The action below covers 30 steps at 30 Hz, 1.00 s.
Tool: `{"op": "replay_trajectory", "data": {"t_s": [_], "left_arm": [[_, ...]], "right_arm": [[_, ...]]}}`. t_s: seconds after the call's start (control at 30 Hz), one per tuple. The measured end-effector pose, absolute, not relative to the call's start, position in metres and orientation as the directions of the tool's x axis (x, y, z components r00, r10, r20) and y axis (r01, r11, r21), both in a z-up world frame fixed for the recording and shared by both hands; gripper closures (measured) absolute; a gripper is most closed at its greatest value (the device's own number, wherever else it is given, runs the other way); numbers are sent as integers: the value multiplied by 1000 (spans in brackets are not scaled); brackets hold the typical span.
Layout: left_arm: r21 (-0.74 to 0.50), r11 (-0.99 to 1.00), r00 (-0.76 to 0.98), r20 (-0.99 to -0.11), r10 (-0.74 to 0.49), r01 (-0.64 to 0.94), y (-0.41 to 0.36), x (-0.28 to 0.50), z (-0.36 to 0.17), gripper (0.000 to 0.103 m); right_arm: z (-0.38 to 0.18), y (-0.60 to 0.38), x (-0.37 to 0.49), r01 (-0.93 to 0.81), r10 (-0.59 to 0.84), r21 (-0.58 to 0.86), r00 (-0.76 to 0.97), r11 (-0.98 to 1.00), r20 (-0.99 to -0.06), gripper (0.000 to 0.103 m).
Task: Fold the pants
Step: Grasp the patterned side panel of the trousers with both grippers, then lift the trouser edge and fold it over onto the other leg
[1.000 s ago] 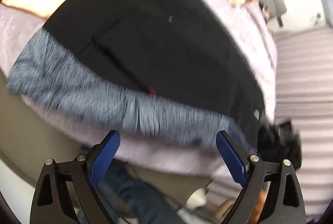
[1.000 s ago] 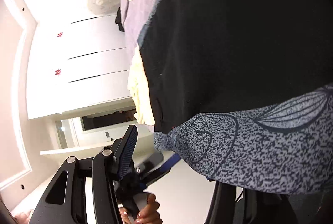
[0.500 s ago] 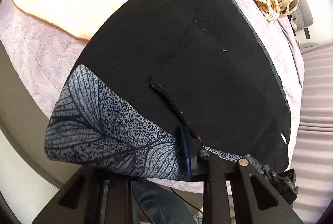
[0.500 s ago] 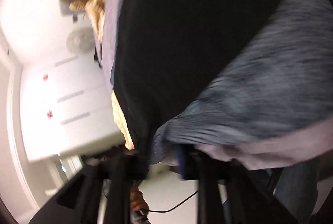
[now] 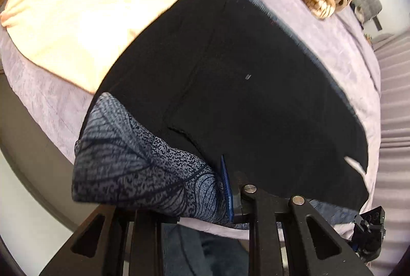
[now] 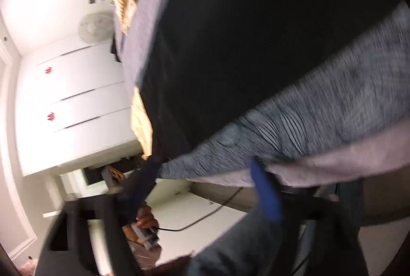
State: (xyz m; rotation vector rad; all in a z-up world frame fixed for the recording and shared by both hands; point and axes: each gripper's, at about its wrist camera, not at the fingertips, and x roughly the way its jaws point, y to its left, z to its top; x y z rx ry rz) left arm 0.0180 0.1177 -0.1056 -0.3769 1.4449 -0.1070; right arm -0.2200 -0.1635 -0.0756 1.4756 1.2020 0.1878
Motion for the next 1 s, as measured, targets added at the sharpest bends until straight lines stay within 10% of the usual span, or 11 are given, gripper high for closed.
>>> {"op": "replay_trajectory", "data": {"t_s": [0.13, 0.33, 0.4, 0.43, 0.47, 0.83, 1.0], "left_arm": [[-320, 936, 53, -947, -316, -147, 119, 14, -123, 79], [-368, 924, 21, -930, -368, -101, 118, 26, -123, 79], [-396, 913, 24, -918, -395, -95, 125, 30, -118, 79], [-396, 914, 20, -918, -396, -89, 126, 31, -118, 79], [-396, 915, 19, -918, -396, -84, 127, 31, -117, 79], [-496, 866, 240, -835, -495, 62, 107, 122, -39, 79], [-329, 939, 360, -868, -343, 101, 93, 199, -51, 72]], "right_arm": [[-106, -151, -228, 606, 743, 789, 484, 96, -462, 42], [-114, -144, -206, 577, 728, 813, 525, 76, -441, 45], [-113, -148, -200, 575, 699, 817, 568, 41, -435, 59], [-108, -150, -197, 575, 679, 817, 583, 43, -446, 89], [-99, -152, -193, 574, 665, 817, 587, 60, -461, 97], [21, -202, -37, 359, 606, 829, 566, 429, -559, 98], [-14, -220, 52, 421, 613, 787, 494, 452, -616, 97]]}}
